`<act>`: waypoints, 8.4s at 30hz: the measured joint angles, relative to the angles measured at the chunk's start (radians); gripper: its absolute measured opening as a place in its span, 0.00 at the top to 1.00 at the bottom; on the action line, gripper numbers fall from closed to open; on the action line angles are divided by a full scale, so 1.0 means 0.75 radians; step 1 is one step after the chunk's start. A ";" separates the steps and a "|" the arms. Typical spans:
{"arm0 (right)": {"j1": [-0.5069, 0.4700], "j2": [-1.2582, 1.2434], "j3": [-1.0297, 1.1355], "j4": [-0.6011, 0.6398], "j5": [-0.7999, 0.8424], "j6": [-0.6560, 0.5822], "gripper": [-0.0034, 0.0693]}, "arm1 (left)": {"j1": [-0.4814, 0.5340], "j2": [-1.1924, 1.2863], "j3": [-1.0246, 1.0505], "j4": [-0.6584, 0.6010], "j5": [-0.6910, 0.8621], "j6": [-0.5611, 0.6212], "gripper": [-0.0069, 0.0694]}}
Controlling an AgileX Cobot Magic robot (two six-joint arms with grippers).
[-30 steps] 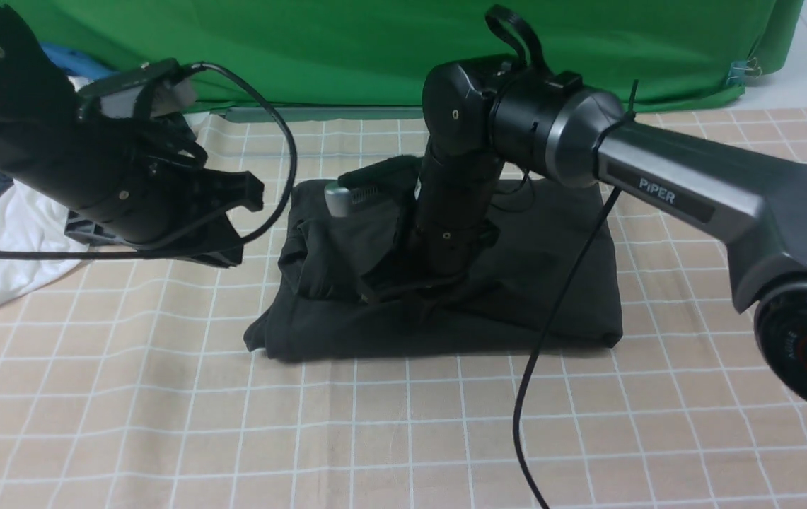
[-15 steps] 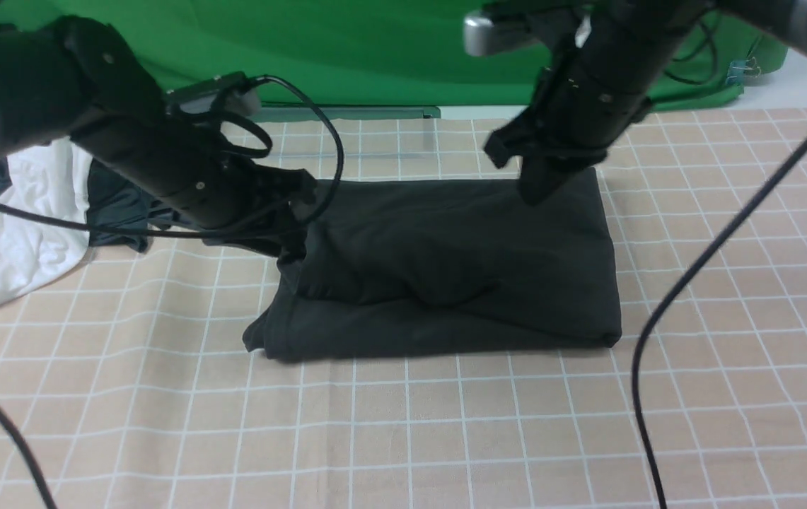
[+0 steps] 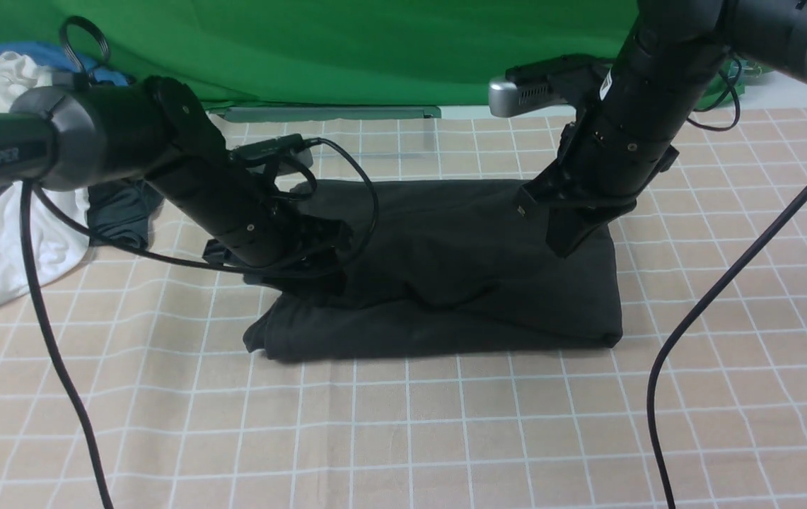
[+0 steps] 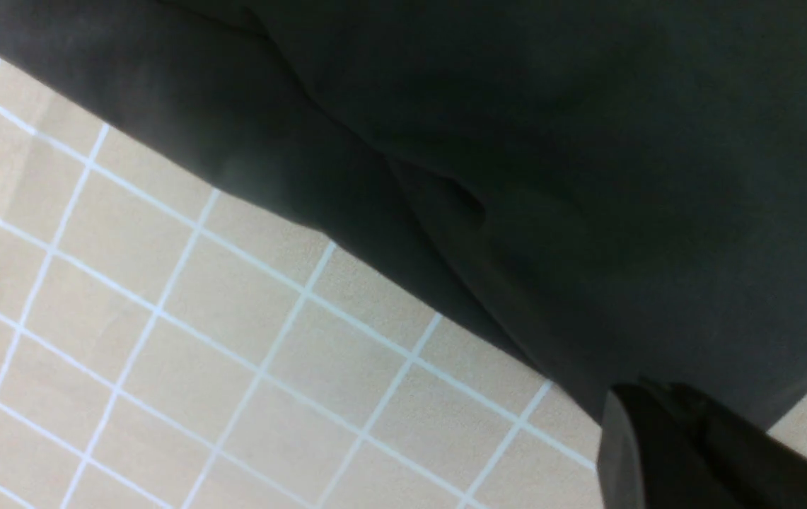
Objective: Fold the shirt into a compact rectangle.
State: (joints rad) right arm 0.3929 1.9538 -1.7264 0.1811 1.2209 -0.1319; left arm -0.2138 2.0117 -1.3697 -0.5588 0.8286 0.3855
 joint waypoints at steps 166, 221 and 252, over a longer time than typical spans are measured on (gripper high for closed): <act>-0.227 -2.603 1.632 -0.163 -1.652 -0.002 0.89 | -0.034 -2.142 1.329 0.212 -0.704 -0.398 0.88; -0.227 -2.612 1.633 -0.163 -1.599 -0.004 0.66 | 0.283 -2.668 1.835 0.663 -0.789 -0.361 0.88; -0.466 -2.608 1.959 -0.165 -1.409 -0.073 0.63 | 0.283 -2.668 1.835 0.673 -0.785 -0.361 0.88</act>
State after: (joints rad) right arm 0.0436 -0.0021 -0.2569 0.0572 0.1644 -0.1867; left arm -0.0012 0.0105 0.0066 -0.0542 0.2399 0.1146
